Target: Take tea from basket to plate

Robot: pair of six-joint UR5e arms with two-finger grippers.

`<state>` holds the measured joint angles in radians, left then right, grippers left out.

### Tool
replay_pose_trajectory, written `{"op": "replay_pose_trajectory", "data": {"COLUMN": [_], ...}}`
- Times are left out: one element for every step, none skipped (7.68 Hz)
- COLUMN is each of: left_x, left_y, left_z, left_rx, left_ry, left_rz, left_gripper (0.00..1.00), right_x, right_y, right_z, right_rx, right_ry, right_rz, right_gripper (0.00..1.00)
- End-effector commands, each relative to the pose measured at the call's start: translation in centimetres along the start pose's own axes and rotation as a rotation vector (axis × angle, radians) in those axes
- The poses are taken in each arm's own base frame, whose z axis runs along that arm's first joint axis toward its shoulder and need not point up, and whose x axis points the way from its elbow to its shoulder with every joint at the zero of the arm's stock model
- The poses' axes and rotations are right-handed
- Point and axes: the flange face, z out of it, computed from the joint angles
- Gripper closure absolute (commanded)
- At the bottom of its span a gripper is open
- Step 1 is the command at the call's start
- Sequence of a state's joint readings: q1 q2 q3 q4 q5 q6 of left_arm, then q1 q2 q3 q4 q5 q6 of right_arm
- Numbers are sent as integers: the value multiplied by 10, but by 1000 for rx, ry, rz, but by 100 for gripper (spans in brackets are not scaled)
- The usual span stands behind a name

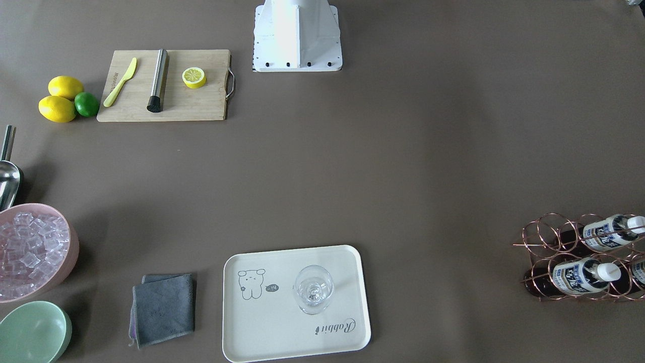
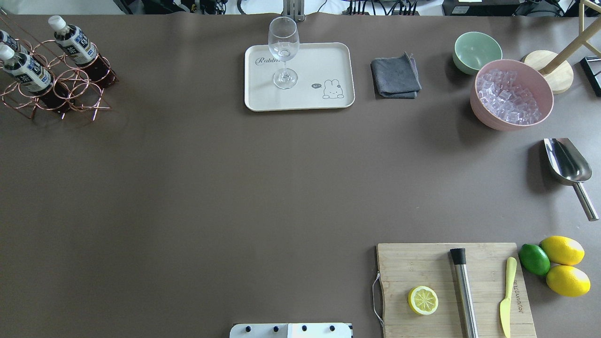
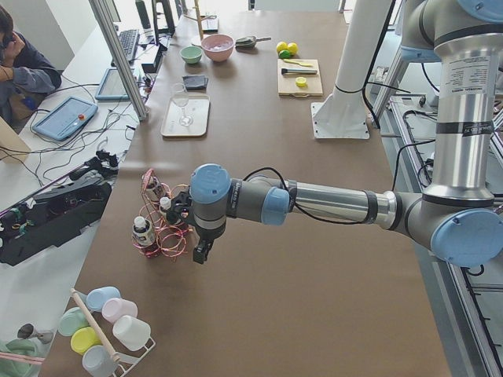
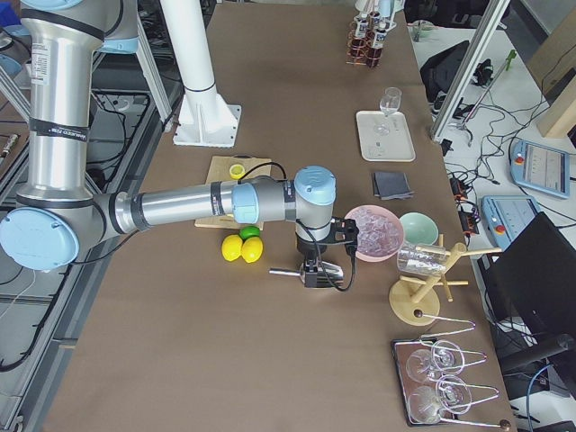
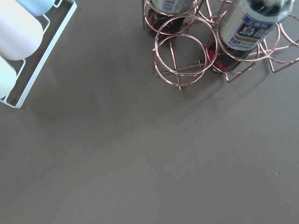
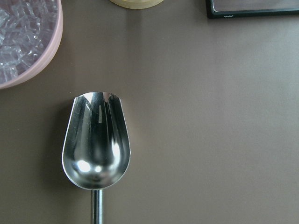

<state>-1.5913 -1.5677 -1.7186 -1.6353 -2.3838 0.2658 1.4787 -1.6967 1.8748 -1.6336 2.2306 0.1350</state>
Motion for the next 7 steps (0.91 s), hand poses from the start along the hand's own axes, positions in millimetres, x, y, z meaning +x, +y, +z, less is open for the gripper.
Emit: {"op": "replay_pose_trajectory", "data": {"left_x": [29,41,47,52,56,54,54], "left_y": [-65,-99,-131,-160,-189,-226,-259], "left_z": [-23,-41,-53,-62,-62,-63,-65], "left_rx": [37,71,91,104,96,54,20], "left_ry": [-14,-35,-53,-65,-56,-27,1], "left_rz": [357,555,713,830,928,1002,1061], "left_gripper": [4,4,3,3,3,3,3], "right_x": [-1,-1,-1,-1,-1,-1,-1], "right_y": [0,0,0,0,0,0,0], "right_z": [-1,-1,-1,-1,-2,-2,-2], "right_rx": [2,2,2,3,5,5,4], "right_ry": [0,0,0,0,0,0,0], "right_rz": [-2,-2,-2,-3,-4,-4,-3], "right_gripper": [0,0,0,0,0,0,0]}}
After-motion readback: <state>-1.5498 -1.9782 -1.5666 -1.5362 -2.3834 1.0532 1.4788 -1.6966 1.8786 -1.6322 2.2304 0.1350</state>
